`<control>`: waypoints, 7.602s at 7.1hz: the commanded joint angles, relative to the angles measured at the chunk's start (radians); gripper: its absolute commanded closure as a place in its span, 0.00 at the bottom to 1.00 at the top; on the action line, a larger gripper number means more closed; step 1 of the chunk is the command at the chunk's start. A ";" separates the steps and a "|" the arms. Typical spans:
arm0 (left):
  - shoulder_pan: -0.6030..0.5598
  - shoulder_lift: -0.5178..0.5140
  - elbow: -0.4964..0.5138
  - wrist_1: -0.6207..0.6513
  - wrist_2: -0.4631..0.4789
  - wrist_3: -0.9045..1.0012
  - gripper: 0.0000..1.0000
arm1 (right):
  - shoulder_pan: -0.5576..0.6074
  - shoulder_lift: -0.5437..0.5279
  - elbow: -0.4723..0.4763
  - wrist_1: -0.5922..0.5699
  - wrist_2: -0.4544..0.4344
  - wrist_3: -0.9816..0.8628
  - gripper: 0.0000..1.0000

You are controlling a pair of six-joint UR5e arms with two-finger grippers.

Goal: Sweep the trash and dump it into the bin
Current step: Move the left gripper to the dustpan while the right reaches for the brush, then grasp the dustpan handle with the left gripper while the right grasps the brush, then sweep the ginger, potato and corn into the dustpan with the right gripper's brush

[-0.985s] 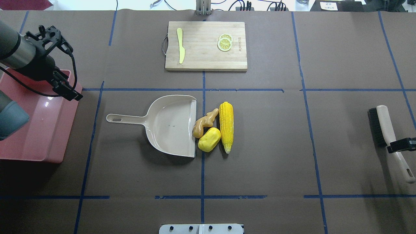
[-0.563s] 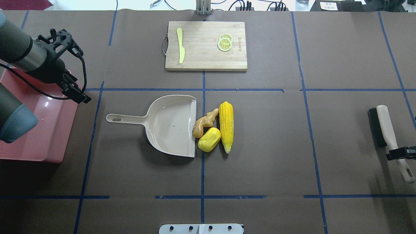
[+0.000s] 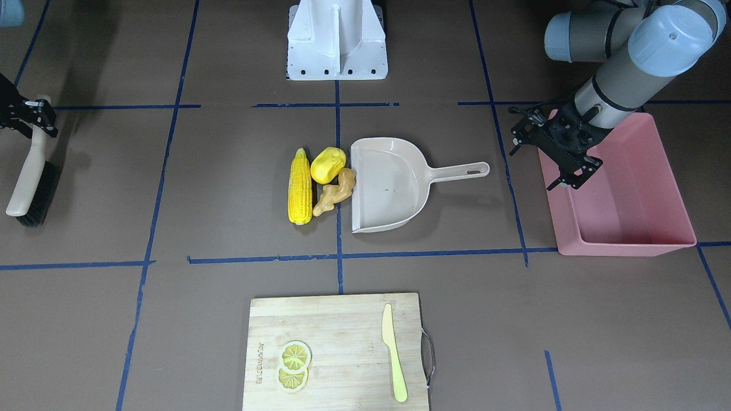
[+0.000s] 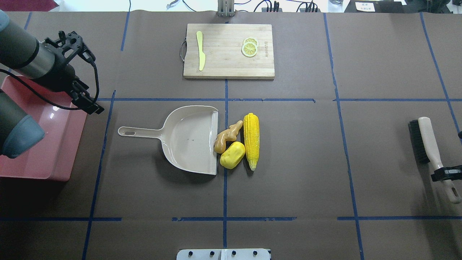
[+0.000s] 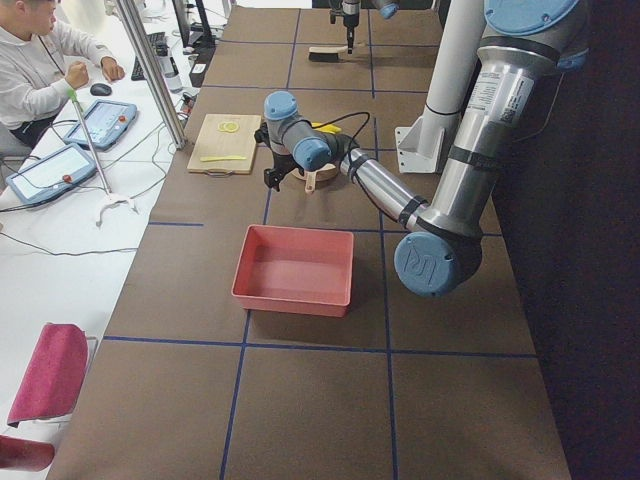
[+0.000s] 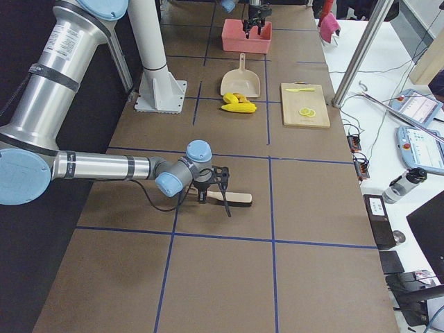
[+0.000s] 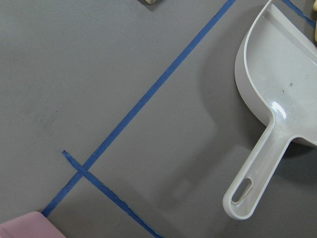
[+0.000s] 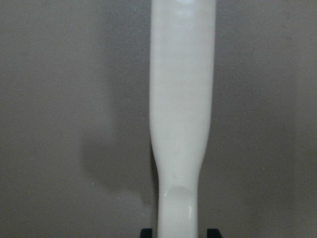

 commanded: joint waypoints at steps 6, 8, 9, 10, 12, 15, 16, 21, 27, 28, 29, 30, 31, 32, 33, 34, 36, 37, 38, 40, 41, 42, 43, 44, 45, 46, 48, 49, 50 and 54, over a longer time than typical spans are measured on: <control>0.247 -0.057 -0.033 0.022 0.230 0.363 0.02 | -0.098 0.318 0.160 -0.277 -0.004 0.046 1.00; 0.266 -0.060 -0.039 0.073 0.235 0.369 0.09 | -0.200 0.408 0.186 -0.313 -0.066 0.171 1.00; 0.272 -0.065 -0.027 0.064 0.236 0.375 0.07 | -0.226 0.454 0.201 -0.373 -0.092 0.193 1.00; 0.274 -0.071 -0.023 0.064 0.238 0.364 0.04 | -0.234 0.485 0.232 -0.467 -0.094 0.194 1.00; 0.299 -0.069 -0.010 0.062 0.251 0.383 0.00 | -0.245 0.493 0.237 -0.487 -0.107 0.195 1.00; 0.298 -0.091 0.000 0.065 0.254 0.498 0.02 | -0.272 0.493 0.238 -0.488 -0.154 0.195 1.00; 0.298 -0.091 0.019 0.065 0.265 0.499 0.02 | -0.273 0.493 0.237 -0.488 -0.157 0.195 1.00; 0.306 -0.129 0.100 0.062 0.307 0.498 0.14 | -0.305 0.494 0.237 -0.490 -0.182 0.235 1.00; 0.313 -0.124 0.093 0.064 0.313 0.501 0.82 | -0.326 0.506 0.237 -0.490 -0.186 0.269 1.00; 0.313 -0.124 0.091 0.065 0.314 0.520 0.87 | -0.349 0.518 0.235 -0.490 -0.195 0.328 1.00; 0.313 -0.126 0.089 0.065 0.363 0.545 0.89 | -0.392 0.535 0.235 -0.490 -0.226 0.382 1.00; 0.313 -0.128 0.082 0.064 0.420 0.563 0.90 | -0.424 0.546 0.238 -0.490 -0.243 0.434 1.00; 0.313 -0.128 0.079 0.065 0.425 0.579 0.91 | -0.447 0.564 0.235 -0.491 -0.243 0.474 1.00; 0.313 -0.128 0.079 0.065 0.423 0.579 0.91 | -0.466 0.574 0.231 -0.500 -0.237 0.496 1.00; 0.315 -0.129 0.079 0.065 0.425 0.579 0.91 | -0.475 0.601 0.231 -0.544 -0.231 0.497 1.00; 0.315 -0.135 0.080 0.065 0.425 0.577 0.91 | -0.495 0.645 0.221 -0.595 -0.222 0.497 1.00; 0.317 -0.157 0.094 0.068 0.423 0.577 0.91 | -0.512 0.658 0.209 -0.609 -0.209 0.497 1.00; 0.318 -0.163 0.100 0.070 0.423 0.577 0.91 | -0.517 0.676 0.195 -0.609 -0.209 0.496 1.00; 0.323 -0.164 0.100 0.073 0.423 0.576 0.91 | -0.517 0.715 0.156 -0.609 -0.209 0.497 1.00; 0.336 -0.184 0.105 0.079 0.425 0.564 0.91 | -0.518 0.747 0.137 -0.609 -0.212 0.496 1.00; 0.336 -0.199 0.105 0.094 0.435 0.561 0.91 | -0.518 0.784 0.117 -0.612 -0.214 0.497 1.00; 0.359 -0.227 0.106 0.116 0.454 0.526 0.91 | -0.518 0.820 0.091 -0.609 -0.214 0.497 1.00; 0.372 -0.250 0.121 0.120 0.457 0.504 0.91 | -0.520 0.853 0.071 -0.611 -0.214 0.499 1.00; 0.375 -0.278 0.150 0.120 0.457 0.481 0.91 | -0.521 0.864 0.063 -0.603 -0.215 0.499 1.00; 0.393 -0.307 0.178 0.119 0.458 0.453 0.91 | -0.523 0.873 0.057 -0.602 -0.215 0.499 1.00; 0.395 -0.327 0.194 0.120 0.458 0.441 0.91 | -0.521 0.890 0.045 -0.602 -0.215 0.497 1.00; 0.396 -0.328 0.197 0.119 0.458 0.441 0.91 | -0.521 0.913 0.039 -0.602 -0.217 0.497 1.00; 0.396 -0.327 0.197 0.117 0.457 0.441 0.91 | -0.521 0.930 0.036 -0.603 -0.217 0.499 1.00; 0.396 -0.327 0.197 0.105 0.454 0.439 0.91 | -0.521 0.934 0.036 -0.602 -0.217 0.505 1.00; 0.396 -0.266 0.194 -0.089 0.452 0.383 0.91 | -0.483 0.933 0.046 -0.608 -0.188 0.505 1.00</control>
